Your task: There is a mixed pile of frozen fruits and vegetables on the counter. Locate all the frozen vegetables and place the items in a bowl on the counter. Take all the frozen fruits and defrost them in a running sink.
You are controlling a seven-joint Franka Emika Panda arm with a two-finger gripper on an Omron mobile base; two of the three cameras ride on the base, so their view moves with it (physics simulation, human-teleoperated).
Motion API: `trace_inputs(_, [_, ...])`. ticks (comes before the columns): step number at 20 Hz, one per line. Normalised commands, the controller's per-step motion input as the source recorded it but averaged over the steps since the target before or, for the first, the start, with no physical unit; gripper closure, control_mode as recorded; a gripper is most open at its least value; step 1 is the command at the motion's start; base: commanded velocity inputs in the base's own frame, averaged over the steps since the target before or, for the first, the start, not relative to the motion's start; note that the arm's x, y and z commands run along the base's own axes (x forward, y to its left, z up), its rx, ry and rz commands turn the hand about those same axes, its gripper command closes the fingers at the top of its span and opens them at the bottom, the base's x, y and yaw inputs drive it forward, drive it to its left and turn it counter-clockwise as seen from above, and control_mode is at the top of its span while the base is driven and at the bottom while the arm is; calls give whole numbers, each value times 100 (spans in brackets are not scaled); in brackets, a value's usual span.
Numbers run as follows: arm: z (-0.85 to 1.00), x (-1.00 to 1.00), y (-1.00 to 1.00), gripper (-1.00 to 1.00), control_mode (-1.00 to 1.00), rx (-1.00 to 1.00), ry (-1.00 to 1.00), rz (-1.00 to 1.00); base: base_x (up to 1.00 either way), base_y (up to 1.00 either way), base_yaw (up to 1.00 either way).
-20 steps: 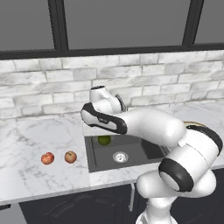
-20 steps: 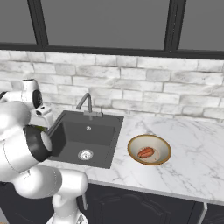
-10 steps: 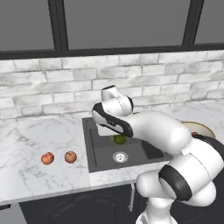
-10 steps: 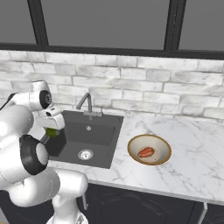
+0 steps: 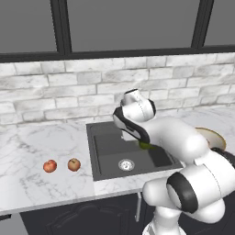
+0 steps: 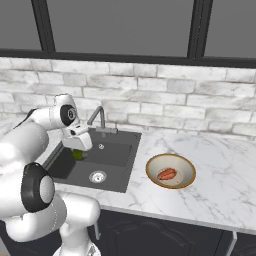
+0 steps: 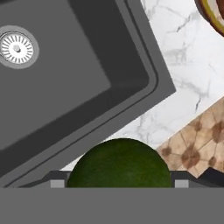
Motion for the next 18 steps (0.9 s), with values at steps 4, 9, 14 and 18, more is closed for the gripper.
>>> trace_inputs(4, [6, 6, -76, 100, -100, -4, 0, -11, 0, 0, 0])
trace_inputs(9, [2, 25, -75, 100, -100, 0, 0, -9, 0, 0, 0])
trace_inputs(14, [0, 30, -77, 100, -100, 5, 1, -7, 0, 0, 0])
trace_inputs(18, [0, 30, -88, 100, -100, 6, 0, -6, 0, 0, 0])
